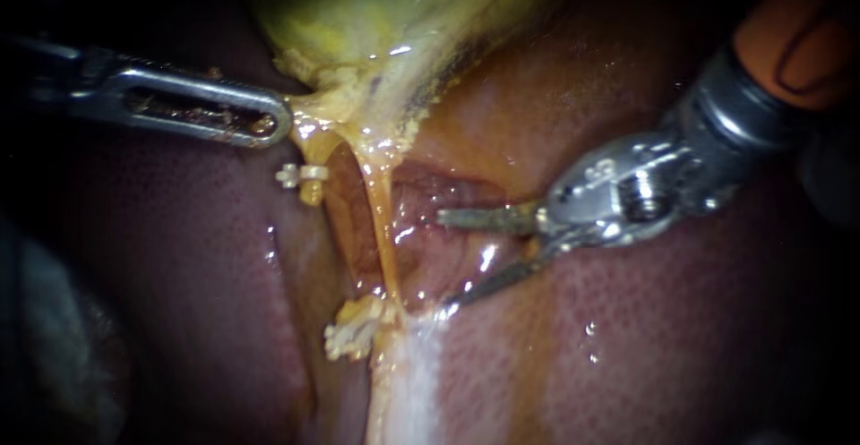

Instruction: Go back from the cut left tube

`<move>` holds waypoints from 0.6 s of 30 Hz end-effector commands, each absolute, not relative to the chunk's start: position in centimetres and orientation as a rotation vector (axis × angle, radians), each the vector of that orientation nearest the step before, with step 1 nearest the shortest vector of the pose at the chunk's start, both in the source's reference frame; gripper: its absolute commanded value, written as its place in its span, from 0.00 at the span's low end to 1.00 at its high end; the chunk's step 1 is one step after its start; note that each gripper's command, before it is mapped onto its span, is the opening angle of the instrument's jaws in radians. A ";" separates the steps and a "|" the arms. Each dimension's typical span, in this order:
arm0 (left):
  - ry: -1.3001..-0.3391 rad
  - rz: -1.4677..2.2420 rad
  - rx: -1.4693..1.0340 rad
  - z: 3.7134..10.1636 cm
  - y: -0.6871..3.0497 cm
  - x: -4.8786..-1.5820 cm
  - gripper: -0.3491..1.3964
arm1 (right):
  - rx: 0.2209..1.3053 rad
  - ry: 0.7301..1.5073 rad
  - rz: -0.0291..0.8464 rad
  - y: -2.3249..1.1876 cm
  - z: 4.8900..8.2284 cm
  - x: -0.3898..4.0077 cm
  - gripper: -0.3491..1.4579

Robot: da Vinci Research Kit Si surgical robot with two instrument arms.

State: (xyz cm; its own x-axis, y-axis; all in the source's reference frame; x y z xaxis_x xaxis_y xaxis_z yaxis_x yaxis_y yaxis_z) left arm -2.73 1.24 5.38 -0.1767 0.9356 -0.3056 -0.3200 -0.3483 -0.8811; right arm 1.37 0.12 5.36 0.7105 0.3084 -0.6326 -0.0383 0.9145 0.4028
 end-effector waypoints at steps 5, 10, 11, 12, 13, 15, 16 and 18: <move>-0.841 1.693 -1.110 5.39 1.23 -2.74 0.00 | 0.331 0.733 0.211 0.26 5.29 1.05 0.99; -0.840 1.693 -1.110 5.41 1.22 -2.74 0.00 | 0.299 0.723 0.221 0.35 5.24 0.97 0.99; -0.839 1.693 -1.110 5.41 1.22 -2.75 0.00 | 0.299 0.721 0.224 0.35 5.23 0.97 0.99; -0.839 1.693 -1.110 5.42 1.22 -2.75 0.00 | 0.300 0.720 0.223 0.35 5.23 0.97 0.99; -0.838 1.693 -1.110 5.43 1.22 -2.76 0.00 | 0.302 0.718 0.228 0.34 5.23 0.97 0.99; -0.836 1.694 -1.111 5.45 1.21 -2.78 0.00 | 0.301 0.715 0.232 0.34 5.22 0.97 0.99; -0.834 1.694 -1.111 5.46 1.20 -2.80 0.00 | 0.301 0.715 0.234 0.34 5.22 0.97 0.99; -0.830 1.694 -1.111 5.49 1.18 -2.83 0.00 | 0.301 0.715 0.234 0.34 5.22 0.97 0.99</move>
State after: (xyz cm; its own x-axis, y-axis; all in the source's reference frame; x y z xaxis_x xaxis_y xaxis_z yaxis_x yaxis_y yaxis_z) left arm -2.84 1.17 5.50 -0.1733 0.9339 -0.3126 -0.3253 -0.3539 -0.8769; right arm 0.96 0.34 5.22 0.7323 0.3104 -0.6062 -0.1076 0.9316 0.3471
